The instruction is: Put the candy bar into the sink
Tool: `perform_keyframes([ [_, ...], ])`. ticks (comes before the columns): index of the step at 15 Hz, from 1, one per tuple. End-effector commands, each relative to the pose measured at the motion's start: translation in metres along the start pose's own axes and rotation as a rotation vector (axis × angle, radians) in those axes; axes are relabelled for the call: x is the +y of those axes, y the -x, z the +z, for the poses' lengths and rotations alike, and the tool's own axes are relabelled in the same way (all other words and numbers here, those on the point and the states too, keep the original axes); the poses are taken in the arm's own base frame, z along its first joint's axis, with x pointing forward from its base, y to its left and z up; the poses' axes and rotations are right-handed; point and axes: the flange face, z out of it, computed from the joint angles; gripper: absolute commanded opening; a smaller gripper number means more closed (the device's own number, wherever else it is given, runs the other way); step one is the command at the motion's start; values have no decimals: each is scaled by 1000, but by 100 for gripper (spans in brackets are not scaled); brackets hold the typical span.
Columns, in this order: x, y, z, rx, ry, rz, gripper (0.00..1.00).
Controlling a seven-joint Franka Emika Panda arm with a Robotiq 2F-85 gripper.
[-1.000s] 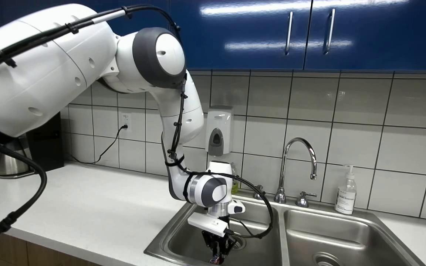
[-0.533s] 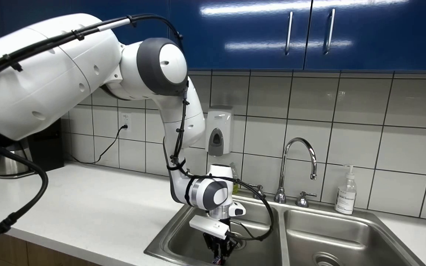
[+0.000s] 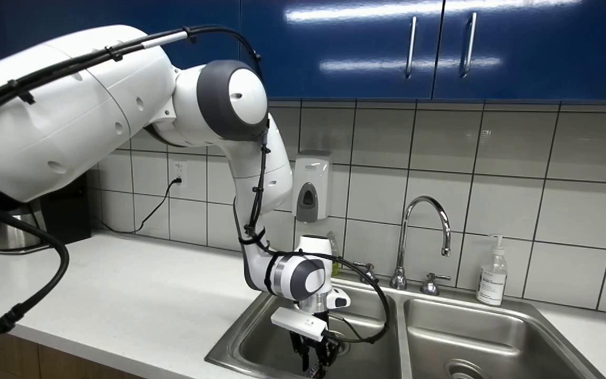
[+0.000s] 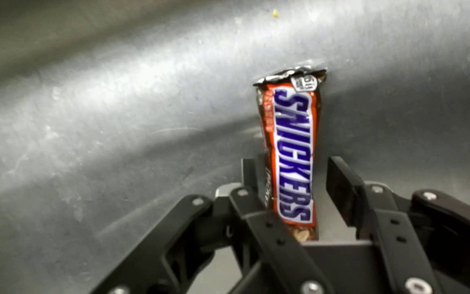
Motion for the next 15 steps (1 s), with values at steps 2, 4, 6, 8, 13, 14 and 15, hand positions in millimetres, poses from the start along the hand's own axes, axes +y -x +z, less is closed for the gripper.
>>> perform_keyframes([
  [2, 3, -7, -8, 16, -5, 23, 90],
  [4, 3, -9, -12, 24, -5, 25, 100],
  [6, 2, -10, -16, 30, -5, 22, 100],
  [8, 0, -10, -22, 35, -4, 21, 100],
  [13, -5, -5, -50, 63, 5, 8, 100],
  [14, -6, -3, -57, 71, 4, 4, 100],
  [15, -8, 0, -64, 79, 5, 4, 100],
])
